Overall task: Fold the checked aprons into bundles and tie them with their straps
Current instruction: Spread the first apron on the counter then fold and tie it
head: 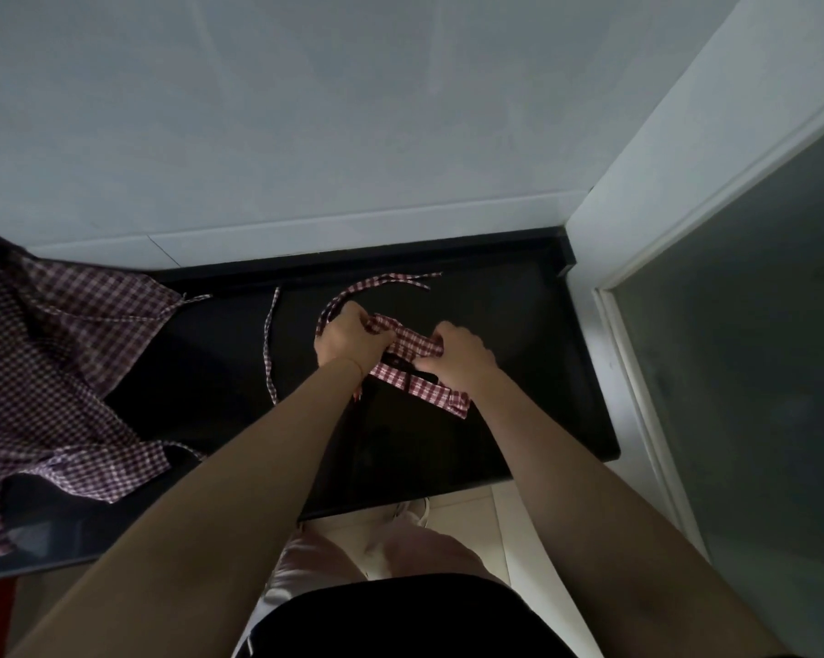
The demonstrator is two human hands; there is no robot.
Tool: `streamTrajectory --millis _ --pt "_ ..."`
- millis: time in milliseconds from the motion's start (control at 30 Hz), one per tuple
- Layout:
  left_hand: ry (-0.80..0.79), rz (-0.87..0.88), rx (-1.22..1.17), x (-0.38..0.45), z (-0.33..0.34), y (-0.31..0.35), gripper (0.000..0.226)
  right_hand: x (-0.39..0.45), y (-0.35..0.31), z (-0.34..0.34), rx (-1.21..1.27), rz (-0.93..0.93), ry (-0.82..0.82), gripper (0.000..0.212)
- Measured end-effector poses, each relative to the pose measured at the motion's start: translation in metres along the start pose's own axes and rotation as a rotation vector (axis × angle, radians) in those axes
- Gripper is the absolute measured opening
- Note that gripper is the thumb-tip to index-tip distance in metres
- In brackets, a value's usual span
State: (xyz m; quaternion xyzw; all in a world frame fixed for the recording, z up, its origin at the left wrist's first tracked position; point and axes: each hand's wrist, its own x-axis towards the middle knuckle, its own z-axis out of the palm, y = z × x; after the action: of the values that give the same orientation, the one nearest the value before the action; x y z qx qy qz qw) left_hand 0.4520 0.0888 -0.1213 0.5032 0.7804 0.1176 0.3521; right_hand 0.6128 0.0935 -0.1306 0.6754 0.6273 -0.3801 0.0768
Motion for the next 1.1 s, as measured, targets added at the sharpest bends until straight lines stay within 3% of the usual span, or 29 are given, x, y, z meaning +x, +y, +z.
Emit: streamTrajectory --millis 67,133,200,300,333,467,600,700,800,900,1100 --pt "0.198 0.160 0.205 -0.008 0.005 0.003 0.046 -0.003 0.002 0.004 0.019 0.055 -0.015 0.059" --pt "0.350 0.175 0.201 -0.020 0.003 0.003 0.039 -0.006 0.004 0.008 0.011 0.099 -0.035 0.063" --pt "0.231 -0.018 0.069 -0.027 0.000 -0.003 0.037 -0.009 0.004 0.014 -0.015 0.112 -0.022 0.059" --pt "-0.279 -0.252 0.008 -0.035 0.003 -0.012 0.058 -0.014 -0.001 0.023 -0.028 0.123 0.009 0.054" --pt "-0.329 -0.253 -0.060 -0.035 0.008 -0.013 0.057 -0.015 -0.002 0.025 -0.034 0.125 0.013 0.054" --pt "-0.245 -0.276 -0.482 -0.034 0.028 -0.008 0.054 -0.023 -0.005 0.030 -0.028 0.121 0.013 0.049" --pt "-0.435 -0.479 -0.924 -0.032 0.024 -0.015 0.058 -0.039 -0.005 0.036 0.448 0.131 -0.100 0.033" --pt "-0.552 -0.413 -1.005 -0.035 0.011 -0.025 0.049 -0.060 -0.008 0.031 0.762 0.154 -0.125 0.040" --pt "-0.677 -0.232 -1.049 -0.038 -0.014 -0.030 0.045 -0.084 -0.017 0.016 1.052 0.154 -0.235 0.064" --pt "-0.704 -0.065 -1.022 -0.044 -0.048 -0.030 0.047 -0.100 -0.035 0.000 1.062 0.023 -0.283 0.070" --pt "-0.648 0.080 -1.130 -0.067 -0.130 -0.037 0.047 -0.138 -0.109 -0.012 0.980 -0.159 0.015 0.050"
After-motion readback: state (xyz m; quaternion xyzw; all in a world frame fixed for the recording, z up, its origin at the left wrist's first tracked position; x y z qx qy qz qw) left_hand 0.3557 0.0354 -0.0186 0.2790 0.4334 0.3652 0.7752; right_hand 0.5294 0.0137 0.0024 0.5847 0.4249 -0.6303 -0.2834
